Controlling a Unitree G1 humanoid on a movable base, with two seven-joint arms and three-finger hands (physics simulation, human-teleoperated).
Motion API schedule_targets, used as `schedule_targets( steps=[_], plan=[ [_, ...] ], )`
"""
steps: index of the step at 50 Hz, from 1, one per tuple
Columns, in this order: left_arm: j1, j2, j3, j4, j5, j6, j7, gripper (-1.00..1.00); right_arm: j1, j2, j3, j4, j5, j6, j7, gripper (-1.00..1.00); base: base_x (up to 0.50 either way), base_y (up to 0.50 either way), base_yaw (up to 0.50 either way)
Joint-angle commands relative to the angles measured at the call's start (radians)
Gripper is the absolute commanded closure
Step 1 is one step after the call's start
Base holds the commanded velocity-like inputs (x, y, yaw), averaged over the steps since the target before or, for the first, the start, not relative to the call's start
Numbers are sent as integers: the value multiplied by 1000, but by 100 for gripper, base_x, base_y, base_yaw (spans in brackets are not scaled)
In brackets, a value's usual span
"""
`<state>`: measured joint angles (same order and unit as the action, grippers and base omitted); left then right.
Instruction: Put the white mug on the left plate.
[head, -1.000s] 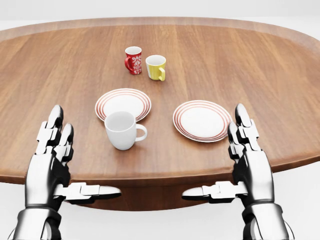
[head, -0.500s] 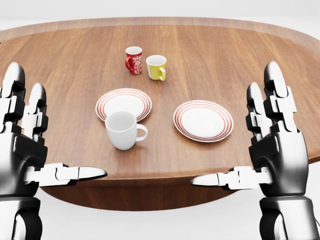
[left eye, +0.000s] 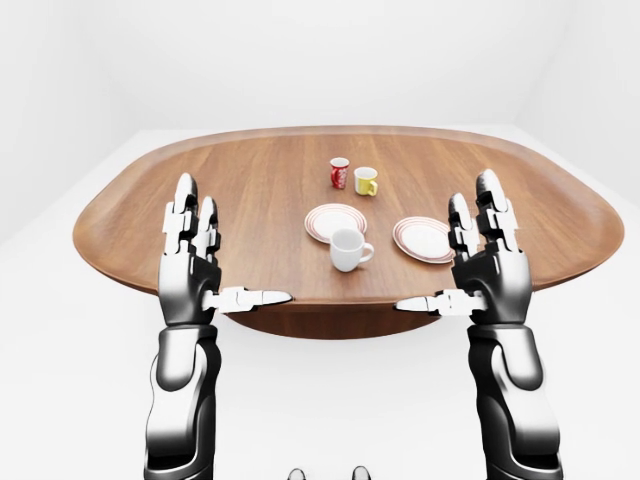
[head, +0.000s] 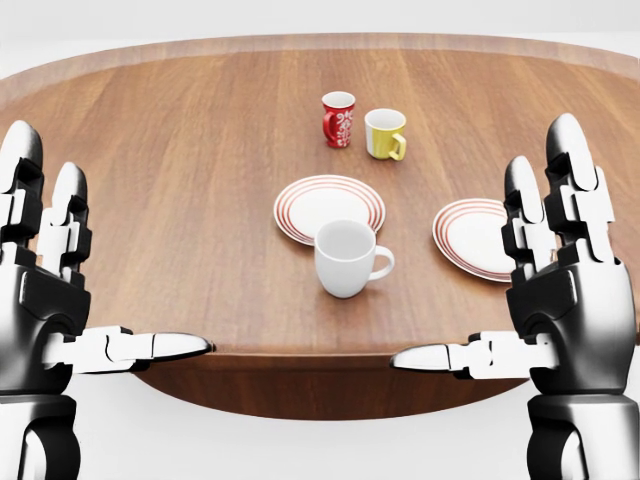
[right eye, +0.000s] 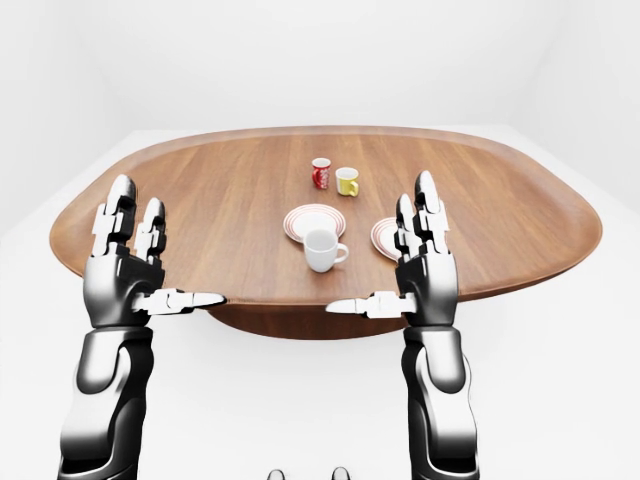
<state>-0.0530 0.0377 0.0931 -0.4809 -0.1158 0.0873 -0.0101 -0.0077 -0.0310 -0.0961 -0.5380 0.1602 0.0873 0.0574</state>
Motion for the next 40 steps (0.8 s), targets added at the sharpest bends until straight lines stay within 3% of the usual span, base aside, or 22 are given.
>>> schedule_targets(
  steps=[1,15,34,40],
  plan=[
    [2,0,-1,-3,1,0,-3,-98,3,0,0,-4,9,0,1,-100,0,50,0],
    [5,-2,-3,-10,3,0,-3,-99,12,1,6,11,-13,0,9,-100,0,49,0],
    [9,-2,-3,-16,3,0,-6,-99,9,4,-6,0,10,0,-5,-100,0,1,0],
    [9,-2,-3,-18,3,0,-7,-98,16,1,-2,-22,24,0,6,-100,46,0,0]
  ],
)
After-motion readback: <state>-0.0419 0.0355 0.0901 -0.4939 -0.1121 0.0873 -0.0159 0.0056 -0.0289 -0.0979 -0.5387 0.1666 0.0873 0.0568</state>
